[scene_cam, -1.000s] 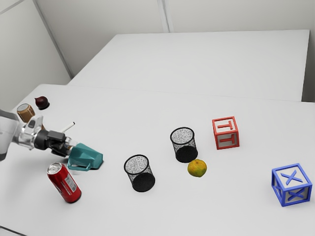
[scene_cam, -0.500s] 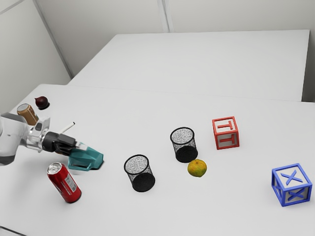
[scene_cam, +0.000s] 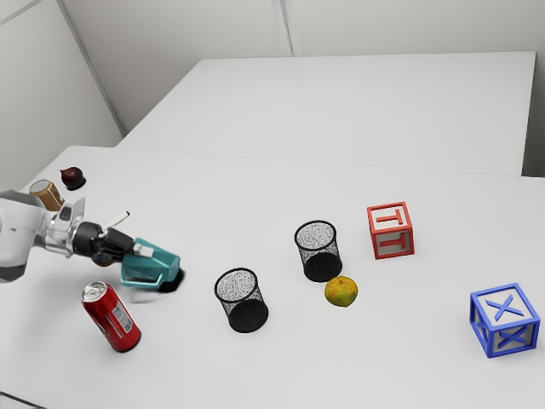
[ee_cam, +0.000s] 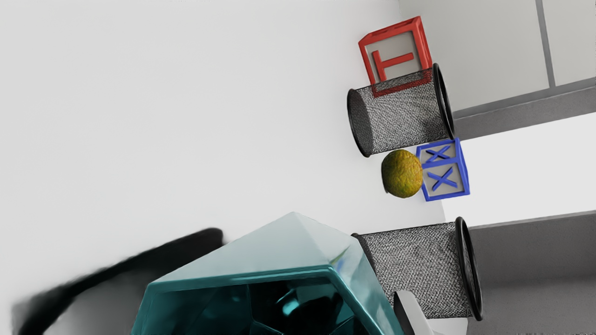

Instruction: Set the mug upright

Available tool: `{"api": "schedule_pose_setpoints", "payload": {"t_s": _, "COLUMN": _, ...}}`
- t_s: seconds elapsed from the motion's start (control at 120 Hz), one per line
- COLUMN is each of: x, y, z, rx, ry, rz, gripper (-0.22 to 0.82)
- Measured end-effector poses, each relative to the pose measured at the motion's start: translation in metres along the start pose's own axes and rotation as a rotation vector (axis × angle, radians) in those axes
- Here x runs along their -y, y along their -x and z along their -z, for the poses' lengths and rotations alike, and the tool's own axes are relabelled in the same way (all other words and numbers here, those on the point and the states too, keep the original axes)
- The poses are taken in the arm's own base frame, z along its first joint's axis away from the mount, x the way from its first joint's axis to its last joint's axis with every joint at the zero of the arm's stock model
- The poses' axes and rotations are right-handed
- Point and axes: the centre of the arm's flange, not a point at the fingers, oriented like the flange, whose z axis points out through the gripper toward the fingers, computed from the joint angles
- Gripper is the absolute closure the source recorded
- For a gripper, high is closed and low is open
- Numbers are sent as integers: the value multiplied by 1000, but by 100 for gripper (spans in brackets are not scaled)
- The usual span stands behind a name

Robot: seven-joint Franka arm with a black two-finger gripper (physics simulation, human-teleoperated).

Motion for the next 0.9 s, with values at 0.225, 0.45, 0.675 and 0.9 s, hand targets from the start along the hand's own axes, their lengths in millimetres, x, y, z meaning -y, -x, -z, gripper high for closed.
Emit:
{"api": "schedule_pose_setpoints", "payload": {"t_s": 0.225, "x": -93, "y": -117, "z": -15, "rx": 218, "ry": -200, "rz": -293, "gripper": 77}}
{"api": "schedule_pose_setpoints", "payload": {"t_s": 0.45, "x": -163, "y": -172, "z": -82, "rx": 634, "ry": -646, "rz": -532, "gripper": 78}}
{"api": "schedule_pose_setpoints", "payload": {"t_s": 0.675, "x": -131, "y": -162, "z": -127, "rx": 677, "ry": -917, "rz": -515, "gripper": 78}}
{"api": "schedule_pose_setpoints", "payload": {"t_s": 0.9, "x": -113, "y": -149, "z": -136, "rx": 543, "ry": -1032, "rz": -425, "gripper": 78}}
